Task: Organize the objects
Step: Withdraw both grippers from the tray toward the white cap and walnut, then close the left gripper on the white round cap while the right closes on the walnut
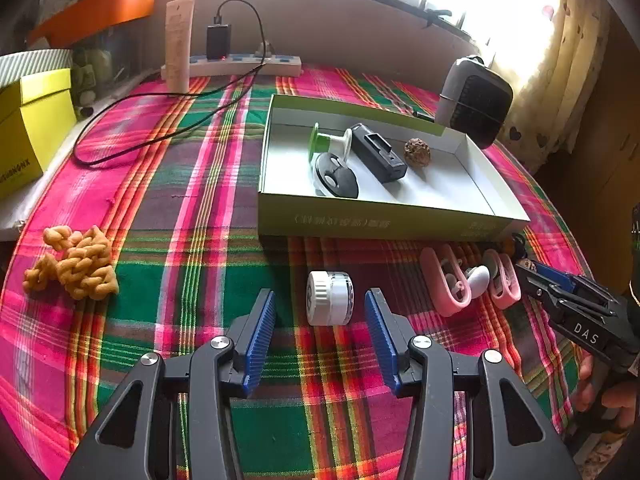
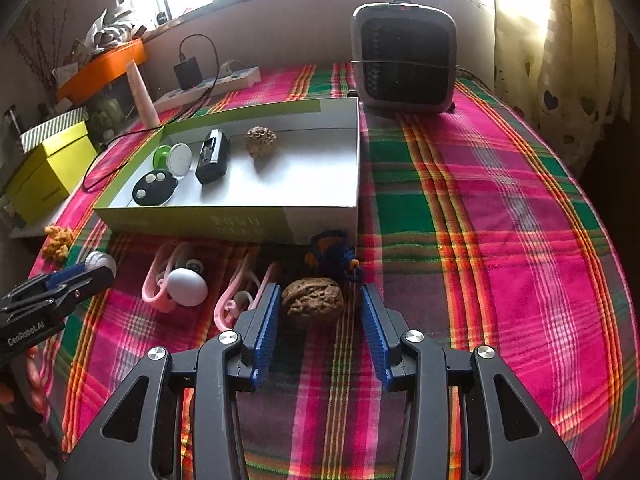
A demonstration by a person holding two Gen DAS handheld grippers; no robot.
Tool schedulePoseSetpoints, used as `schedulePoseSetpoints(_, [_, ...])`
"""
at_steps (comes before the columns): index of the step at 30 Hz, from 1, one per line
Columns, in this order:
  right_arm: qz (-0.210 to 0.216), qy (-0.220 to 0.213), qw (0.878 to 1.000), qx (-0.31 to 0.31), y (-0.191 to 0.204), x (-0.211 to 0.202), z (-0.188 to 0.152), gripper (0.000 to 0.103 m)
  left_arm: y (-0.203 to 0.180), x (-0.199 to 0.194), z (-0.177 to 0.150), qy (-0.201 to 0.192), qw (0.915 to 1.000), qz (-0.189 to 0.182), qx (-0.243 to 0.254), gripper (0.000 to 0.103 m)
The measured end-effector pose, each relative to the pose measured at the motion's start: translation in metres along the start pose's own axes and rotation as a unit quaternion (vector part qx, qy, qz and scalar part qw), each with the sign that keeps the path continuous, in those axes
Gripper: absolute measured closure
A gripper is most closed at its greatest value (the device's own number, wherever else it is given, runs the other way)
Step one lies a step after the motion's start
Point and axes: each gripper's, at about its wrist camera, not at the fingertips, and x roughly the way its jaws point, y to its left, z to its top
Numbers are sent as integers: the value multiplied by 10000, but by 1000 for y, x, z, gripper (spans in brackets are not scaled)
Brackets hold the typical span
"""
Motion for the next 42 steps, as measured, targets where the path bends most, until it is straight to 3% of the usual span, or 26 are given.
schedulePoseSetpoints(16, [-153, 27, 9998, -131, 5, 2, 1, 61, -3, 2, 2, -43, 10000, 49, 15, 59])
schedulePoseSetpoints(25, [-109, 15, 9999, -91, 4, 1, 1, 62, 1, 2, 2, -75, 9998, 179, -38, 74])
schedulePoseSetpoints(35, [-47, -4, 9999, -90, 4, -2, 0, 71, 3, 2, 1, -91, 9996, 241, -78, 83])
schedulePoseSetpoints(42, [-43, -27, 10000, -58, 4, -3, 0, 71, 4, 2, 1, -98, 9996, 238, -95, 85])
